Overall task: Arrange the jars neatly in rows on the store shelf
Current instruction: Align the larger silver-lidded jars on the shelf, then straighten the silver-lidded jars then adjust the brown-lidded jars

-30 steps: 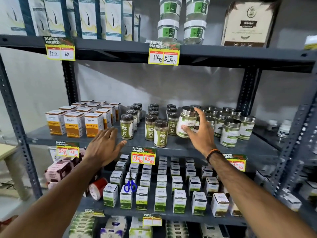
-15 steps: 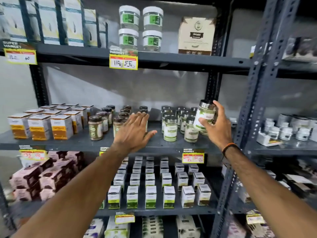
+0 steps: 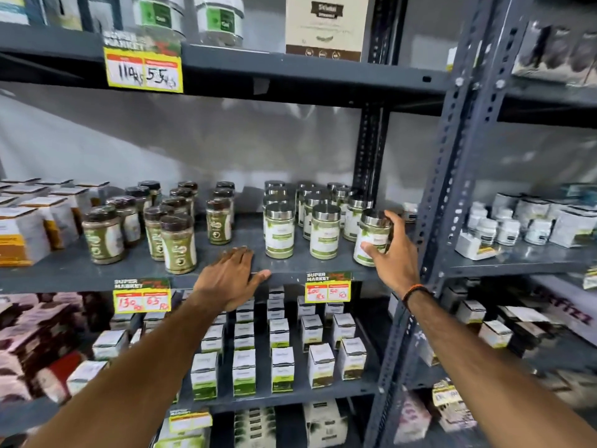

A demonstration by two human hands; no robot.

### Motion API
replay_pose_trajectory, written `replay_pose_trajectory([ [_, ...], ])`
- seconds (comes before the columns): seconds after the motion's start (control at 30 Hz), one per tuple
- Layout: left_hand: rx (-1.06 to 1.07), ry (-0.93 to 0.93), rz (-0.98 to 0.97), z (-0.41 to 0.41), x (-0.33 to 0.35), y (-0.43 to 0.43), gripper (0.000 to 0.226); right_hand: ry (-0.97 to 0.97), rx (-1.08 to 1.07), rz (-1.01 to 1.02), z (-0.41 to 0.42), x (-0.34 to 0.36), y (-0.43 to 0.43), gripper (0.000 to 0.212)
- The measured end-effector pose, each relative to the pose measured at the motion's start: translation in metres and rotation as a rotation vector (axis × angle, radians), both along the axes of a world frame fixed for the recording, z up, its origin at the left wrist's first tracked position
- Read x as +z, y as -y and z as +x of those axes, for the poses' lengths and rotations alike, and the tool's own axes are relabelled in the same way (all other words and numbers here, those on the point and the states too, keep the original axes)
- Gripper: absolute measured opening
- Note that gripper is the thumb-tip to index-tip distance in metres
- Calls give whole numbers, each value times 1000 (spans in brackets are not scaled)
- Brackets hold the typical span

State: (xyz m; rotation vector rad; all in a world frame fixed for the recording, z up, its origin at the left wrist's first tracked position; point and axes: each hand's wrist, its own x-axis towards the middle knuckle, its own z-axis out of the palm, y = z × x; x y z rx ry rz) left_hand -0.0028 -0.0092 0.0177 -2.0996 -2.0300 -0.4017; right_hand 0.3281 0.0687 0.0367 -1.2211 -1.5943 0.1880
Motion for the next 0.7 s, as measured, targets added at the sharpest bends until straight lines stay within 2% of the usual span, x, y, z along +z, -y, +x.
replay_pose_trajectory([
  [0.17,-21,-71,67,-8,-10,-8,80,-17,8,-25,-5,-7,-10,90],
  [0.33,-15,-104,121,-8,-17,-10,81,-33,-77,-131,-7,-12,-4,115],
  [0.37,-15,-106,131,-8,-18,-10,81,-17,-97,-158,-7,-13,-4,113],
  [0.47,-19,-108,151,-9,-19,-10,80,38,-153,-235,-9,-12,-6,78],
  [0.53,-21,-111,162,-9,-19,-11,79,42,-171,-267,-10,-8,-12,63],
  [0.7,-31,-106,173,-9,-19,-9,78,41,-208,-310,-12,-4,-26,60],
])
